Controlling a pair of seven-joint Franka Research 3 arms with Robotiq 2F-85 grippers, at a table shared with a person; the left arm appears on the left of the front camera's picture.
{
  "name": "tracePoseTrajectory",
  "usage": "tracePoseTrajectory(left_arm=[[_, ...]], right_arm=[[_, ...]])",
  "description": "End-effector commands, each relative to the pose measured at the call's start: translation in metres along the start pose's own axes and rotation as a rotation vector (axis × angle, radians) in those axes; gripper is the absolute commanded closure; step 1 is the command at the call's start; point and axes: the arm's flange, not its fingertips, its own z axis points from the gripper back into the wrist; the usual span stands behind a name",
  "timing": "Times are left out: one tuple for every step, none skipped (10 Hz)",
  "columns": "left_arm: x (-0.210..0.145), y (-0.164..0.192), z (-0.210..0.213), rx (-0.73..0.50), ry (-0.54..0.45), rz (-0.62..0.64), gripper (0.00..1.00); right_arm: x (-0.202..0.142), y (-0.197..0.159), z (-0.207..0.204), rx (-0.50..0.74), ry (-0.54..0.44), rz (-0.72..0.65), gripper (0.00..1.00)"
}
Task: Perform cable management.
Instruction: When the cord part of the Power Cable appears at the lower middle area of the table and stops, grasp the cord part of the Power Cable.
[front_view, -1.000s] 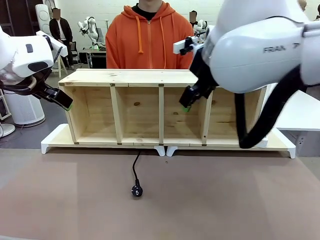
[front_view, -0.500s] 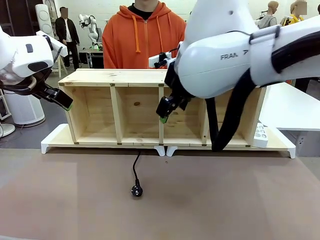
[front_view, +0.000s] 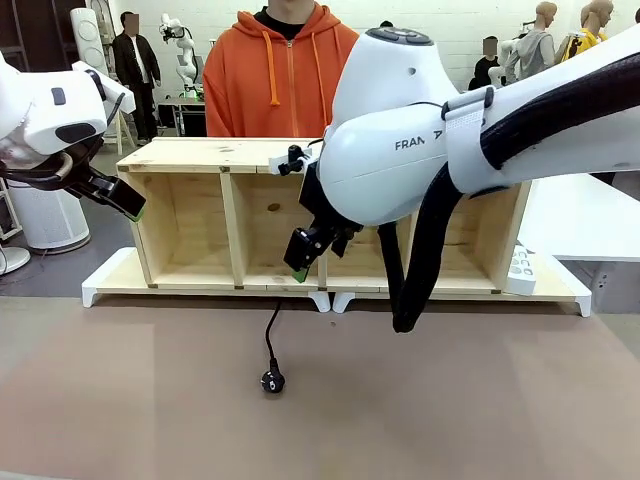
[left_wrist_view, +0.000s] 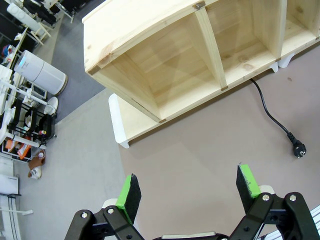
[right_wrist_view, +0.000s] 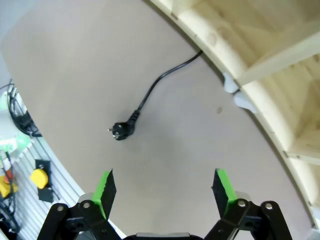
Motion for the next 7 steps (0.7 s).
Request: tracePoseTrajectory(left_arm=[[0.002, 0.0, -0.002, 0.002, -0.011, 0.0, 0.0], [0.002, 0.0, -0.002, 0.002, -0.011, 0.0, 0.0], [0.002, 0.0, -0.002, 0.002, -0.011, 0.0, 0.0], [0.002, 0.0, -0.002, 0.002, -0.011, 0.0, 0.0], [0.002, 0.0, -0.002, 0.002, -0.011, 0.0, 0.0], [0.002, 0.0, -0.002, 0.002, -0.011, 0.0, 0.0], [0.002, 0.0, -0.002, 0.002, -0.011, 0.0, 0.0]], right_arm=[[0.005, 0.009, -0.009, 0.054, -0.023, -0.003, 0.0], [0.009, 0.016, -0.013, 0.07, -0.032, 0.009, 0.0], [0.012, 0.022, -0.015, 0.089, -0.051, 0.02, 0.0], [0.012, 0.032, -0.018, 0.108, -0.077, 0.029, 0.0], [0.016, 0.039, -0.022, 0.131, -0.09, 0.026, 0.0], [0.019, 0.044, -0.028, 0.133, -0.064, 0.001, 0.0], [0.017, 0.047, -0.036, 0.116, -0.024, -0.037, 0.0]])
